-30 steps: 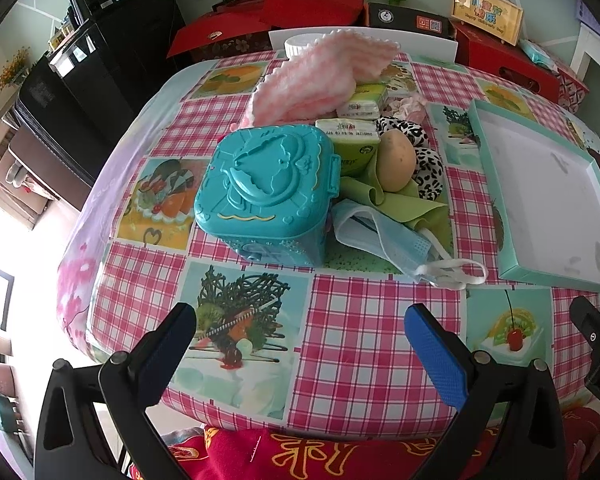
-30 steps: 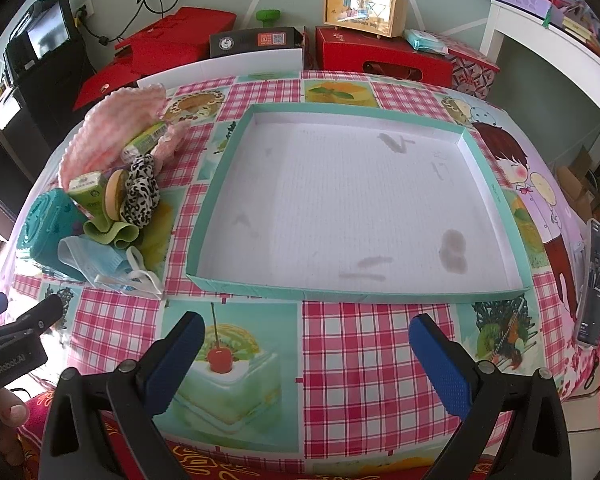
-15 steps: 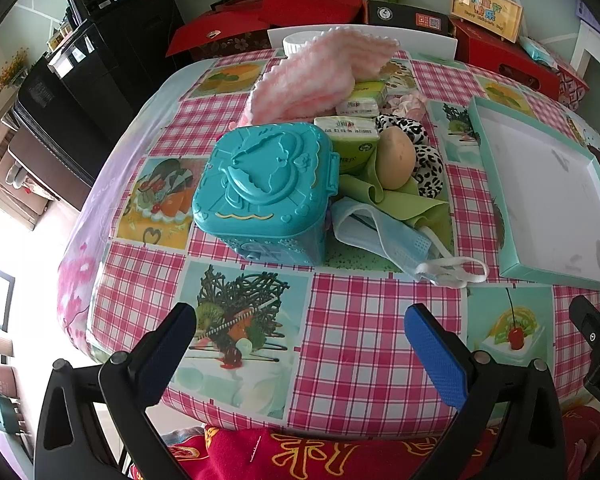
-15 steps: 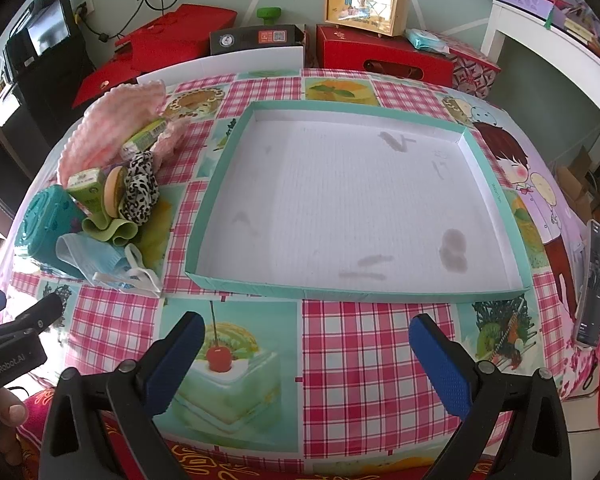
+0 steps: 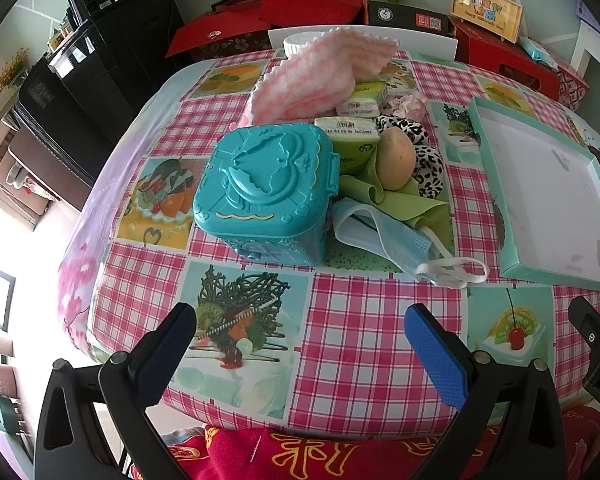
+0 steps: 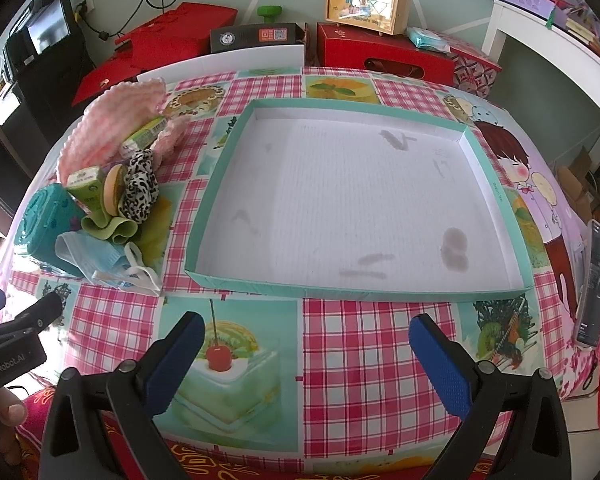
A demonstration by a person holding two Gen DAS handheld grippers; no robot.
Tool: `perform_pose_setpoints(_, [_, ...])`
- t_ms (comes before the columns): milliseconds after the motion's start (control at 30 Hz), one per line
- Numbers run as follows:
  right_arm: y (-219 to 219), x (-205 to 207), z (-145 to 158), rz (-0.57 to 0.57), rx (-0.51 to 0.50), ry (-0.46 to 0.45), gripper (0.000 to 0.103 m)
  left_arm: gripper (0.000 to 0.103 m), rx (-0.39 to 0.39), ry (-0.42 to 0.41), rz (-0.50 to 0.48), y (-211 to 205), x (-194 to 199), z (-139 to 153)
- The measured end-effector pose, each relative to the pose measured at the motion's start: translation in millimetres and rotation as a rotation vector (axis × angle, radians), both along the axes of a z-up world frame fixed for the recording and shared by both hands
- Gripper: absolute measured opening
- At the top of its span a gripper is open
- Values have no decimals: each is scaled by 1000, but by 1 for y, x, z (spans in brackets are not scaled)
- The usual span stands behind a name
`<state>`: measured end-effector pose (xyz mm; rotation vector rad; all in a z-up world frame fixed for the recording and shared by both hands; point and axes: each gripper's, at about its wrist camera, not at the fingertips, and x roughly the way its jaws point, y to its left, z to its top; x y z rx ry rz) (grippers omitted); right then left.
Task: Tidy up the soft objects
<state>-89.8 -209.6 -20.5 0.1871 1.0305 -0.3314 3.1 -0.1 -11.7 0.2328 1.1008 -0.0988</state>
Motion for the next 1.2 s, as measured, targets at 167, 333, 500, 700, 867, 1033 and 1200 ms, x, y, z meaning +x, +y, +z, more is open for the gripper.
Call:
perform_pose_setpoints(167, [1,0,2,3,-6,-1,103,103,-9,-9,0,2,-1,2])
perform_pose_setpoints(333, [1,-1,5,9,-2,-9,103,103,-59,-13,-7,8,-4,9])
perform_pose_setpoints(500, [3,-1,14,29,-3,-41,103,103,-119,-22,-29,8,-1,21])
perform_pose_setpoints(700, [10,5,30,71,-4,-102,103,103,-199,-75,-73,5,10,51])
perform_pose_setpoints(867, [10,21,50,90,16,-166,103,103,-251,-122,-29,18,30,68])
perform_pose_setpoints(1033, [17,45,58,117,25,-182,103,103,-286,-167,27,38,53,79])
perform_pose_setpoints(1200, [35,68,56,181,50,-177,103,103,-348,-214,46,58,76,90])
